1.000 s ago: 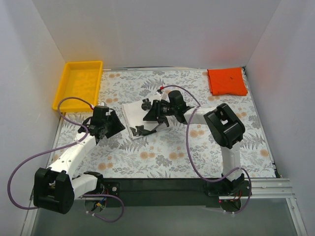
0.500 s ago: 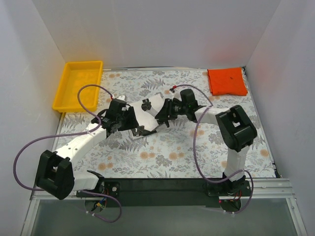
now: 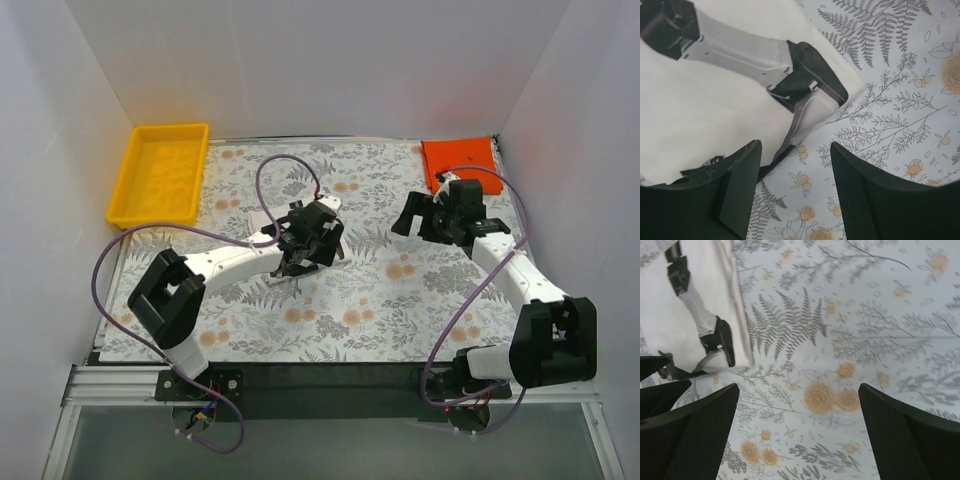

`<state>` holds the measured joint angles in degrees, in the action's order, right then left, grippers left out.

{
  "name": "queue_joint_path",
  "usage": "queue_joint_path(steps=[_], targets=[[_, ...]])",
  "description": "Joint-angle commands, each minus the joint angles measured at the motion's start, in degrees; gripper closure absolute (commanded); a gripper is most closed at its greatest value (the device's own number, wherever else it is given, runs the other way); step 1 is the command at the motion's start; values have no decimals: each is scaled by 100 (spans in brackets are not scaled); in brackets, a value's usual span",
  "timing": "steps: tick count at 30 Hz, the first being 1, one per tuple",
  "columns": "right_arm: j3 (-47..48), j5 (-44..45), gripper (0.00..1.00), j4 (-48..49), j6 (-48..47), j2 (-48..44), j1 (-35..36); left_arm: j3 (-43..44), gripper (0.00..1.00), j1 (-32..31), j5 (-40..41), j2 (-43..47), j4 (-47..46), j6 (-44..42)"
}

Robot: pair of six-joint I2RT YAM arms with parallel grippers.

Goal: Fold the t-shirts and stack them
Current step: Neatly place the folded tshirt to the corner

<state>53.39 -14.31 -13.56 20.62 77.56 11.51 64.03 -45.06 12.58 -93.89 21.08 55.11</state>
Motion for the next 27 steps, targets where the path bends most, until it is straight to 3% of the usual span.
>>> queue_joint_path(steps=[1, 7, 19, 23, 24, 27], targets=[[-311, 341, 8, -814, -120, -478, -289, 469, 46, -398, 596, -384, -200, -746], [-803, 331, 2, -946, 318, -1023, -412, 874, 47, -741, 878, -1219, -446, -1195], [-1418, 157, 2, -578, 978, -1393, -456, 857, 54, -855, 992, -1896, -790, -1688], [-1655, -273, 2, -26, 1224, -1296, -448, 760, 64, -864, 1080, -2002, -851, -1767], [-1717, -379, 2, 133, 1373, -1261, -456, 725, 75, -864, 1106, -2002, -869, -1767], [-1954, -757, 2, 816, 1646, -1094, -430, 672, 91, -864, 1159, -1897, -887, -1723]])
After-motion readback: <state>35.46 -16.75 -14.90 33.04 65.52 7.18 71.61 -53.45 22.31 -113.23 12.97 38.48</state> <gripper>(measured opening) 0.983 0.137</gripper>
